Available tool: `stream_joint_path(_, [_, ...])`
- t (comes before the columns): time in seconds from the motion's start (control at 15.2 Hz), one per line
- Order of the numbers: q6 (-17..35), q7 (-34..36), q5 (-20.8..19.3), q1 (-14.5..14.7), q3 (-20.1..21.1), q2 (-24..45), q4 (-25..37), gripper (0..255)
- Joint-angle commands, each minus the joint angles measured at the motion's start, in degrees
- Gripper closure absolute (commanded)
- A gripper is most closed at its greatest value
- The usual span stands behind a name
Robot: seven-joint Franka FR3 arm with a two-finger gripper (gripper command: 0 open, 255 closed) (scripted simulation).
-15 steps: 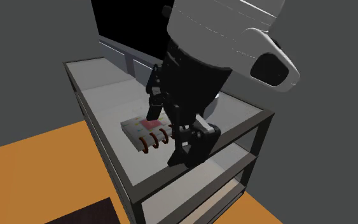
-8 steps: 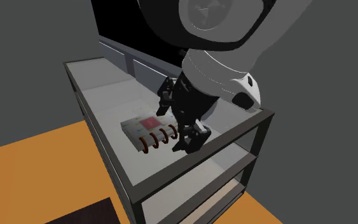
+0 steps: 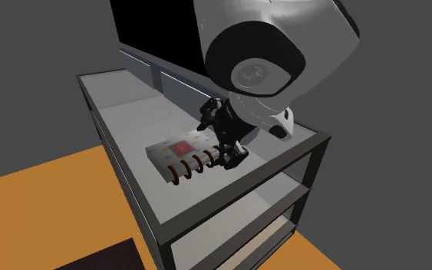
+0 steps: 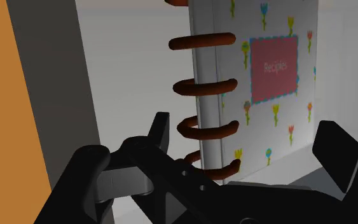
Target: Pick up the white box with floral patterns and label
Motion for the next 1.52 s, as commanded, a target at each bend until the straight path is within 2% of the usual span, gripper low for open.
stream_joint_path(0.0, [1.0, -1.2, 1.5, 0.2, 0.6, 3.1, 2.0, 0])
stream_joint_path(0.53, [4.0, -4.1, 3.1, 0.2, 0.9, 7.1, 2.2, 0])
stream_joint_path(0.59, [4.0, -4.1, 3.1, 0.2, 1.0, 7.0, 2.1, 255])
stream_joint_path(1.19, [4.0, -4.1, 3.1, 0.2, 0.9, 7.1, 2.2, 255])
stream_joint_path(1.45, [2.2, -2.3, 2.1, 0.2, 0.7, 4.6, 2.0, 255])
